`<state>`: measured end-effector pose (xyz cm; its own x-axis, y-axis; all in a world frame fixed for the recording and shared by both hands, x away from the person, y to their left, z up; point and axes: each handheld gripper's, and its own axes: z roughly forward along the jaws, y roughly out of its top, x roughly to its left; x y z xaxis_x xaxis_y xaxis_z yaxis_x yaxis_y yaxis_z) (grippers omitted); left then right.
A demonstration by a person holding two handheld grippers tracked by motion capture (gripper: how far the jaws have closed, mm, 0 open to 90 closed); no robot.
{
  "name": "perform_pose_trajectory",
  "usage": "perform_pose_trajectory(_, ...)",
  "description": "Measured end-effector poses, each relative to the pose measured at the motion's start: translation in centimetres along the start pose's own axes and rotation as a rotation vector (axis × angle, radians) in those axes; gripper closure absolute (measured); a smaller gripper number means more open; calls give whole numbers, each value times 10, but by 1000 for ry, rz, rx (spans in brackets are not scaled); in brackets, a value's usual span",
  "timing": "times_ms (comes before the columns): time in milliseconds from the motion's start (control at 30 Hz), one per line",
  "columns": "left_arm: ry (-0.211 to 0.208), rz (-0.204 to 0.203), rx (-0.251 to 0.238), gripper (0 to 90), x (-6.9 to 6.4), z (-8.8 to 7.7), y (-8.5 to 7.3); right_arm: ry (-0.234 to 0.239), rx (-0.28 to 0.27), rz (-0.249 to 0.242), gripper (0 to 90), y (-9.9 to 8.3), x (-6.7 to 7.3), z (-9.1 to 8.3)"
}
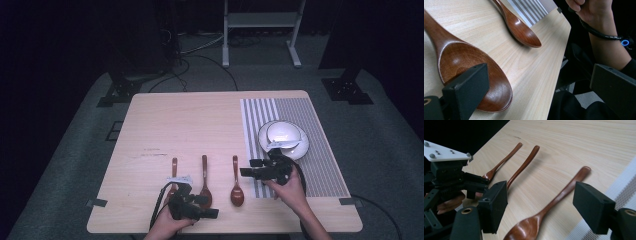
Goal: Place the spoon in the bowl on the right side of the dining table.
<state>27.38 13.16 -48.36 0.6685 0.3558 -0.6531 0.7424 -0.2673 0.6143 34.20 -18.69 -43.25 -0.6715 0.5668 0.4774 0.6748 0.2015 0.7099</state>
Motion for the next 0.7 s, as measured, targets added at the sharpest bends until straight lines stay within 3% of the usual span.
perform_pose_trajectory(267, -1, 2, 1, 10, 0, 0, 0, 34, 43, 12, 266, 14, 0, 23)
perform_pose_trajectory(700, -2, 1, 1, 10, 0, 0, 0, 75, 77, 35, 257, 26, -2, 46)
